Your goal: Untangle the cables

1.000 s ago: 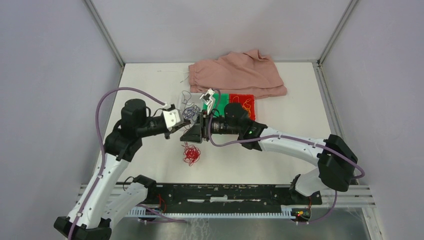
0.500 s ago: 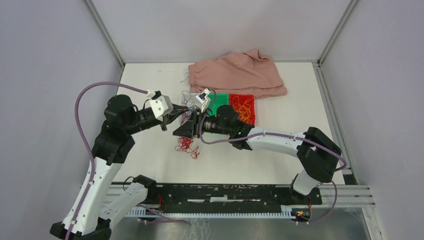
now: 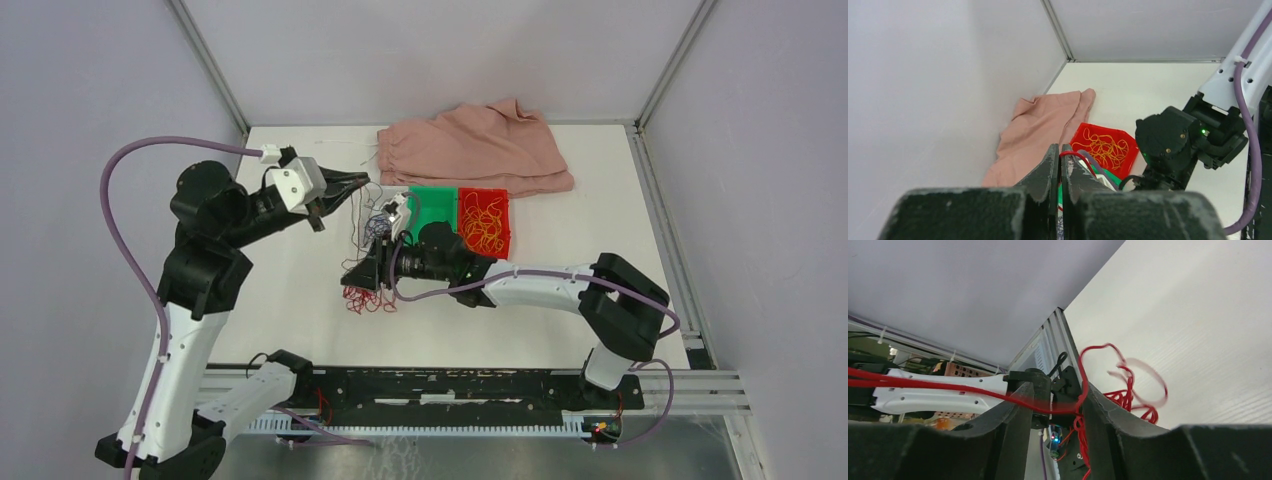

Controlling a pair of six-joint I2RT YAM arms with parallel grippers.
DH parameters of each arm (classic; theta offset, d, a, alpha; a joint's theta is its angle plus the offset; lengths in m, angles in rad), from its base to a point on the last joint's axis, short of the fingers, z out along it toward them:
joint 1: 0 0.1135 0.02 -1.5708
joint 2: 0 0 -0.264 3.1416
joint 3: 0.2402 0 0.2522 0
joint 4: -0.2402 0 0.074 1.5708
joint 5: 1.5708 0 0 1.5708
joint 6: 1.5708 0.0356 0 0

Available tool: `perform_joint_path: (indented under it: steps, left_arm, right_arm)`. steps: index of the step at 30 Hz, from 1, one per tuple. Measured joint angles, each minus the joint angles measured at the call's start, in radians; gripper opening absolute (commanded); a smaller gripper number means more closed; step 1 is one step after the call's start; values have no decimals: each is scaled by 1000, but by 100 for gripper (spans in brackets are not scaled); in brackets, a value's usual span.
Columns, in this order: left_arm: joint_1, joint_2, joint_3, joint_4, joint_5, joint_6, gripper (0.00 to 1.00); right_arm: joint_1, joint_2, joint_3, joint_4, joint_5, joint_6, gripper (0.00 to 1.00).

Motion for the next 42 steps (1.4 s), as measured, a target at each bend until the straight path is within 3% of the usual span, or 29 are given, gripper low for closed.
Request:
perform_joint_path:
  steps: [20,34,42]
  left_arm:
    - [0,129,296,39,0,-1,3]
    - [0,204,505,25,-29,16,3]
    - [0,240,580,95,-105,34,3]
  right_arm:
    - [7,-2,-130,-78,100,-71,49]
    - [7,-20,-241,-23,179,-86,56]
    - [7,-35,-306,23,227,-80,54]
